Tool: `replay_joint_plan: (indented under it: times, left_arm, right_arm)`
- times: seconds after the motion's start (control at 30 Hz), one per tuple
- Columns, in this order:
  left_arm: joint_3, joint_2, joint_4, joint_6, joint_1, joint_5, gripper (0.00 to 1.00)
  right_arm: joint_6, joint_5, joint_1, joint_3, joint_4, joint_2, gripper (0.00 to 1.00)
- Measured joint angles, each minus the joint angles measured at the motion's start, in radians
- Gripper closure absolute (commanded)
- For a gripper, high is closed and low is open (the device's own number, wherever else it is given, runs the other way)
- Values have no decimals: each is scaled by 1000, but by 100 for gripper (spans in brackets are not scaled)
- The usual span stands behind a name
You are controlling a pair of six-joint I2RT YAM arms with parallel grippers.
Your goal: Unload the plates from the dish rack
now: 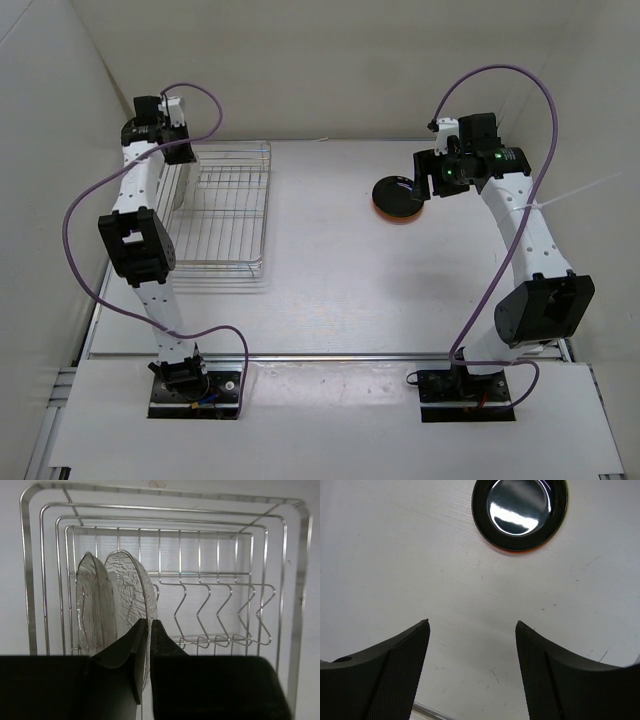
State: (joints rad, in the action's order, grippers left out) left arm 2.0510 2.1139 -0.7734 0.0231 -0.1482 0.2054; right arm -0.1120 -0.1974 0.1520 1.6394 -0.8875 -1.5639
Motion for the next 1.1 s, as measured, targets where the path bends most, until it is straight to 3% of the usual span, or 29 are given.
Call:
replay_joint_plan:
  times: [0.17, 0.6, 0.83, 1.0, 1.1]
  left_arm:
    - [87, 0, -47, 2, 0, 66, 89]
    - [50, -135, -150, -32, 9, 335, 89]
    - [50, -202, -188, -6, 66, 387, 89]
    - [47, -235, -231, 95, 197, 326, 89]
    - [-66, -324, -186, 195, 389, 118, 89]
  right_arm:
    - [0, 0, 0, 0, 0, 0, 27]
    - [-3, 0, 0, 0, 0, 0, 27]
    - [-3, 1, 0, 0, 0, 0, 27]
    - [0, -93, -10, 3, -6, 0, 24]
    - [3, -251, -42, 73, -56, -34, 22]
